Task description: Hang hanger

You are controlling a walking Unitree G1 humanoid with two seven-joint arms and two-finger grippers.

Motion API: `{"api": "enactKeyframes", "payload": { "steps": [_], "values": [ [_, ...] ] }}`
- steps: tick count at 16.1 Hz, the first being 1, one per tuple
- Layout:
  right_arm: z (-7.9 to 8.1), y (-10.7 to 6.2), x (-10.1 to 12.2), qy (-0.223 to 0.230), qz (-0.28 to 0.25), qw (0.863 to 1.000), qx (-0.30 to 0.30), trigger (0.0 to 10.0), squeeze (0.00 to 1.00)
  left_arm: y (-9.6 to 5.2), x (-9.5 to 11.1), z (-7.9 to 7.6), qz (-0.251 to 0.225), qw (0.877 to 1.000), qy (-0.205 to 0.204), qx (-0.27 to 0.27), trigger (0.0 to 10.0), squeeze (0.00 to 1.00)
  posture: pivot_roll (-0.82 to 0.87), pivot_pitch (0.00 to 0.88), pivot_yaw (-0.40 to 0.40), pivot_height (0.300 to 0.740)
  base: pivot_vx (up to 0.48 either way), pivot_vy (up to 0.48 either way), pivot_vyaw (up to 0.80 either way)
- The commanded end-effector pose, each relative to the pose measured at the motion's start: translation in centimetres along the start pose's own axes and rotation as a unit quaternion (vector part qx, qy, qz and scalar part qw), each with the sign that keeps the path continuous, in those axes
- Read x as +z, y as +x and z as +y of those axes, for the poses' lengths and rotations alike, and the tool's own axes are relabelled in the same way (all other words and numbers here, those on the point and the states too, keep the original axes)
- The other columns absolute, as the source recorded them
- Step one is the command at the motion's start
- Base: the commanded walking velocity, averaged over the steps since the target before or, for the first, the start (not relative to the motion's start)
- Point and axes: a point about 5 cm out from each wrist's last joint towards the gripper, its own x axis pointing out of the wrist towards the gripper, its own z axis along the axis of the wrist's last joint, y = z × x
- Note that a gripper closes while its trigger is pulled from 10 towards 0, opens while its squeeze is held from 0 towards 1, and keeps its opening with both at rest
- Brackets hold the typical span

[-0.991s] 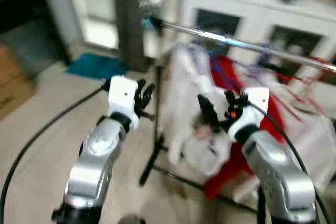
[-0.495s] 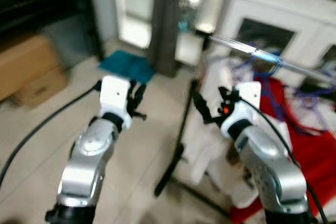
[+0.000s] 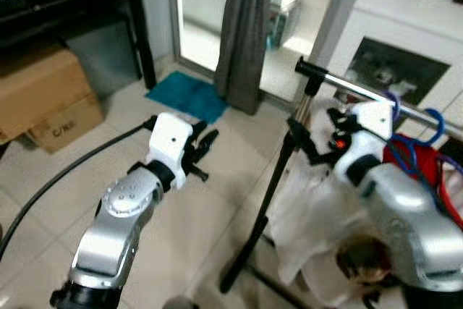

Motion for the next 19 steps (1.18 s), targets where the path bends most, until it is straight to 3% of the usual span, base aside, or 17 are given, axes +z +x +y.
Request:
{"api": "enactKeyframes", "payload": {
  "steps": [1, 4, 8, 12, 13, 14, 15, 19],
  "values": [
    [-0.9, -0.6, 0.3, 0.002, 0.009, 1.000, -0.004, 10.0, 0.00, 0.3, 0.3, -1.3, -0.008, 0.999, -0.003, -0.053, 10.0, 0.00, 0.00, 0.018, -0.058, 0.740, 0.000, 0.000, 0.00],
    [-2.3, -1.8, 0.5, -0.015, 0.068, 0.997, 0.018, 10.0, 0.00, 0.2, 0.3, -2.2, -0.006, 0.991, 0.007, -0.130, 10.0, 0.00, -0.01, 0.017, -0.059, 0.740, 0.000, 0.000, 0.00],
    [-5.1, -2.8, 1.5, -0.029, 0.101, 0.994, -0.027, 10.0, 0.00, 0.2, 0.4, -2.2, -0.004, 0.988, 0.013, -0.152, 10.0, 0.00, -0.01, 0.010, -0.057, 0.740, 0.000, 0.000, 0.00],
    [-6.5, -2.2, 0.6, 0.002, 0.137, 0.986, -0.098, 10.0, 0.00, 0.2, 0.6, -2.8, -0.014, 0.983, 0.009, -0.180, 10.0, 0.00, -0.01, 0.003, -0.060, 0.740, 0.000, 0.000, 0.00],
    [-6.4, -1.8, 0.2, 0.033, 0.143, 0.984, -0.101, 10.0, 0.00, 0.2, 0.8, -3.1, -0.021, 0.981, 0.006, -0.192, 10.0, 0.00, -0.01, 0.003, -0.060, 0.740, 0.000, 0.000, 0.00],
    [-6.6, -1.4, -0.8, 0.059, 0.167, 0.977, -0.120, 5.7, 0.00, 0.2, 1.0, -3.5, -0.026, 0.977, 0.005, -0.211, 10.0, 0.00, -0.01, 0.000, -0.064, 0.740, 0.000, 0.000, 0.00],
    [-6.9, -1.1, -1.1, 0.064, 0.172, 0.974, -0.134, 0.5, 0.00, 0.2, 1.1, -3.7, -0.029, 0.975, 0.004, -0.220, 10.0, 0.00, -0.01, 0.000, -0.064, 0.740, 0.000, 0.000, 0.00],
    [-7.9, -0.4, -1.2, 0.087, 0.182, 0.965, -0.165, 0.0, 0.00, 0.1, 1.1, -3.9, -0.029, 0.973, 0.004, -0.228, 10.0, 0.00, 0.00, 0.000, -0.075, 0.740, 0.000, 0.000, 0.00]
  ]
}}
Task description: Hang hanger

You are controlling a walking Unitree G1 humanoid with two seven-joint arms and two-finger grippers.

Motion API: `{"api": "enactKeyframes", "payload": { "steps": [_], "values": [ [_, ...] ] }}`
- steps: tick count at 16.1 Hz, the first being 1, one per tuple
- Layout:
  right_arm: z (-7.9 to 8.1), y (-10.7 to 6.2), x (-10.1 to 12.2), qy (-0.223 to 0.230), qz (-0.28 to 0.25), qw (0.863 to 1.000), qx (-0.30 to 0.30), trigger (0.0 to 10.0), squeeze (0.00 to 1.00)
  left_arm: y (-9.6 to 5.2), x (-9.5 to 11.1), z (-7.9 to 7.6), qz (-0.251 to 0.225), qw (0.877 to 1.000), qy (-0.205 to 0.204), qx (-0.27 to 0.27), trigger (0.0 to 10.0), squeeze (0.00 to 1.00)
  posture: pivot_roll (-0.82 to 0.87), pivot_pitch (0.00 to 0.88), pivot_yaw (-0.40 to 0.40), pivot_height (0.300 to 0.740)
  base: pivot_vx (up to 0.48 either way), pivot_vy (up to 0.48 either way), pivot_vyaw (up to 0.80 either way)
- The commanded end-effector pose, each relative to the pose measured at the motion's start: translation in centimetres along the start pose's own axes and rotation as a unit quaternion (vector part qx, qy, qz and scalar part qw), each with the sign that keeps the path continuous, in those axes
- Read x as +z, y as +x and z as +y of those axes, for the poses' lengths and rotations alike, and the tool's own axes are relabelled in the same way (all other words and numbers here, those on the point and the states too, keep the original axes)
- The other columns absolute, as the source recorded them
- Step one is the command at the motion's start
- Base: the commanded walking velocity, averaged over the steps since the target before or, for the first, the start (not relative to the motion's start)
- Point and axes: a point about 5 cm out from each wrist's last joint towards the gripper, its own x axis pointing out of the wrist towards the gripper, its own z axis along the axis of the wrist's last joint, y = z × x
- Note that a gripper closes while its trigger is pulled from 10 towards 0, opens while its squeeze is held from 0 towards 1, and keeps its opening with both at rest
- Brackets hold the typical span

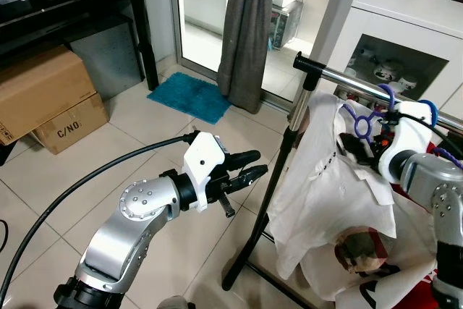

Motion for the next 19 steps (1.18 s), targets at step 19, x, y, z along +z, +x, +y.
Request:
{"api": "enactKeyframes", "payload": {
  "steps": [19],
  "values": [
    [-1.2, 0.9, 1.8, 0.009, 0.002, 1.000, 0.010, 0.0, 0.00, 0.2, 0.4, -0.3, -0.001, 1.000, 0.018, -0.021, 10.0, 0.00, 0.00, 0.000, -0.070, 0.740, 0.000, 0.000, 0.00]
  ]
}}
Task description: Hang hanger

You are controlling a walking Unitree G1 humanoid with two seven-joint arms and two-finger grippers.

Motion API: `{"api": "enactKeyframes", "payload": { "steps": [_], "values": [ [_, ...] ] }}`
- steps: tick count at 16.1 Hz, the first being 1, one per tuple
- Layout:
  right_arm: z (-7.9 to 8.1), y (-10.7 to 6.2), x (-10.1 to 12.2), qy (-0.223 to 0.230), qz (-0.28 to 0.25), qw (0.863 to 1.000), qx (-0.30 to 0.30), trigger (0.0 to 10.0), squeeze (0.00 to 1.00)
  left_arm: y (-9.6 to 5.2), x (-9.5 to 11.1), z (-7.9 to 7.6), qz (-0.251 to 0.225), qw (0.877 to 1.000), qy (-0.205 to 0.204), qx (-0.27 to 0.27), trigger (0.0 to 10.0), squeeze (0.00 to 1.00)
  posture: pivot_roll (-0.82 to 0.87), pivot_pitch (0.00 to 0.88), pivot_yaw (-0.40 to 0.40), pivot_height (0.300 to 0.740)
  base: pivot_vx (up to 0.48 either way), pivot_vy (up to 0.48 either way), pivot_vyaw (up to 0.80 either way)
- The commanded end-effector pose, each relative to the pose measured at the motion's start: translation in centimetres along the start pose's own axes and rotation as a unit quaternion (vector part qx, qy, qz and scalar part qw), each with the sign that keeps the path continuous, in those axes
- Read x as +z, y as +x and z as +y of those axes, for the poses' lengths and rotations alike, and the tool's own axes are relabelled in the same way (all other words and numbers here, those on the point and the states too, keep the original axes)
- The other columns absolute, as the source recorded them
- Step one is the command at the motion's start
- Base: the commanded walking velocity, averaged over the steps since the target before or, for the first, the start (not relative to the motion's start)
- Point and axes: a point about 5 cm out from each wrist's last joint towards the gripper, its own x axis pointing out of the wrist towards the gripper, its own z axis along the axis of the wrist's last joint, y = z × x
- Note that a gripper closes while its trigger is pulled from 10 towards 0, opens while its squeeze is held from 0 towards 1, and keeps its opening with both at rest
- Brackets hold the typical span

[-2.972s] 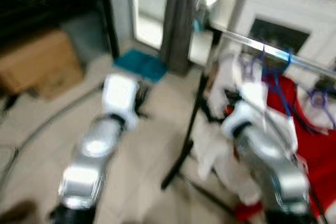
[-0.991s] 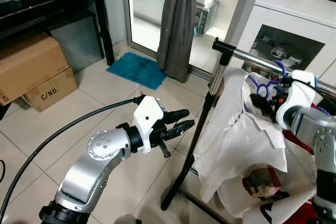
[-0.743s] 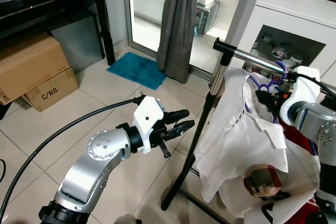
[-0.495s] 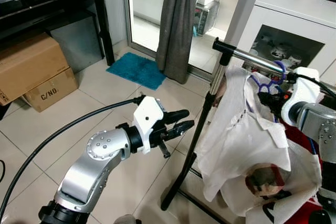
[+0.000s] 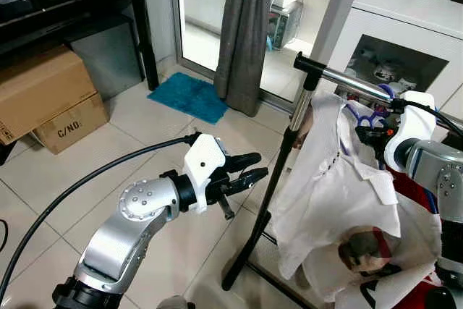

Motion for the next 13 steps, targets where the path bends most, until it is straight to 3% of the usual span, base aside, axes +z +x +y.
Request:
{"api": "enactKeyframes", "payload": {
  "steps": [1, 10, 12, 13],
  "values": [
    [-0.3, -0.2, 0.4, 0.004, -0.008, 1.000, 0.000, 0.0, 0.00, 0.2, 0.5, -0.1, -0.006, 1.000, 0.014, -0.008, 10.0, 0.00, 0.00, 0.000, -0.070, 0.740, 0.000, 0.000, 0.00],
    [0.3, -0.5, 0.2, 0.014, -0.016, 1.000, 0.021, 0.0, 0.00, 0.2, 0.6, 0.0, -0.005, 1.000, 0.022, 0.000, 10.0, 0.00, 0.00, 0.000, -0.068, 0.740, 0.000, 0.000, 0.00],
    [0.4, -0.8, 0.7, -0.006, -0.037, 0.999, 0.029, 0.0, 0.00, 0.2, 0.5, 0.2, -0.001, 0.999, 0.030, 0.013, 10.0, 0.00, 0.00, 0.000, -0.068, 0.740, 0.000, 0.000, 0.00],
    [0.5, -1.2, 1.2, -0.054, -0.058, 0.997, 0.025, 0.0, 0.00, 0.1, 0.3, 0.6, 0.011, 0.999, 0.030, 0.037, 10.0, 0.00, -0.01, 0.000, -0.065, 0.740, 0.000, 0.000, 0.00]
  ]
}}
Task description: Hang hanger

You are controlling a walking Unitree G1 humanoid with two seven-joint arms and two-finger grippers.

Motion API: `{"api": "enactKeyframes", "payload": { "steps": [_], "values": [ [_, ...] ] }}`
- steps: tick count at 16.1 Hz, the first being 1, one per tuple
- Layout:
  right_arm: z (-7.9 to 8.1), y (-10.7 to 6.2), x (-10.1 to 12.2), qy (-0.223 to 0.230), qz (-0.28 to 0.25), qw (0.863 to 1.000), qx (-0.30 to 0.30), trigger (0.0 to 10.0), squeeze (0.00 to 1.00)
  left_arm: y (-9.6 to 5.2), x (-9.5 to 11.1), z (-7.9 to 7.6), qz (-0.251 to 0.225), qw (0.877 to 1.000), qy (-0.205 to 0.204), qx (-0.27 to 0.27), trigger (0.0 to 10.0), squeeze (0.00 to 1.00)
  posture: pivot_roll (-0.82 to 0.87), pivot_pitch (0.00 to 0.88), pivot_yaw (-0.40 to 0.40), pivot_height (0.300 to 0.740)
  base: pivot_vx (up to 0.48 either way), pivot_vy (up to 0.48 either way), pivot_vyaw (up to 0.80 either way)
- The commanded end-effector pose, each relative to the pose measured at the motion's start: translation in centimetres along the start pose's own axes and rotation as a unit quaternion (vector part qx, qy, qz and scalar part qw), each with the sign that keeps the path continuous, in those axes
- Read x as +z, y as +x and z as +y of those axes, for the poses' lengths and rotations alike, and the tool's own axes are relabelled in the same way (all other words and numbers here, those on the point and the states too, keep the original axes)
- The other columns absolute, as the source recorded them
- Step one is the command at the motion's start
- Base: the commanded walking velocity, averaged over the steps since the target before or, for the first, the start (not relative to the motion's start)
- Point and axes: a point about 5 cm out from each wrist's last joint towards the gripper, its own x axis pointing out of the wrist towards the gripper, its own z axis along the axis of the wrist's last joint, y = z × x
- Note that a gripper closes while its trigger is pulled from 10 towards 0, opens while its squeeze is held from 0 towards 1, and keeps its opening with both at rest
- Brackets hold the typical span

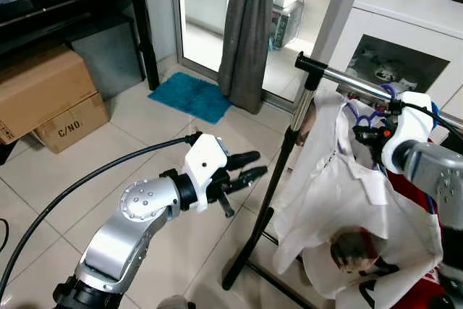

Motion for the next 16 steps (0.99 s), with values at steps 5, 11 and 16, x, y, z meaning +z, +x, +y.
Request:
{"api": "enactKeyframes", "payload": {
  "steps": [5, 11, 16],
  "values": [
    [0.7, -2.1, 1.4, -0.040, -0.041, 0.998, 0.003, 0.0, 0.00, 0.3, -0.8, 1.8, 0.011, 0.993, -0.003, 0.119, 10.0, 0.00, -0.01, 0.007, -0.067, 0.740, 0.000, 0.000, 0.00],
    [3.2, -2.6, -2.6, -0.059, 0.006, 0.998, 0.036, 0.0, 0.00, 0.5, -1.1, 1.8, 0.013, 0.991, -0.005, 0.134, 10.0, 0.00, -0.02, 0.016, -0.065, 0.740, 0.000, 0.000, 0.00],
    [3.4, -2.6, -3.2, -0.066, -0.013, 0.997, 0.031, 0.0, 0.00, 0.5, -1.3, 1.7, 0.018, 0.991, -0.006, 0.134, 10.0, 0.00, -0.02, 0.010, -0.065, 0.740, -0.100, 0.000, 0.00]
  ]
}}
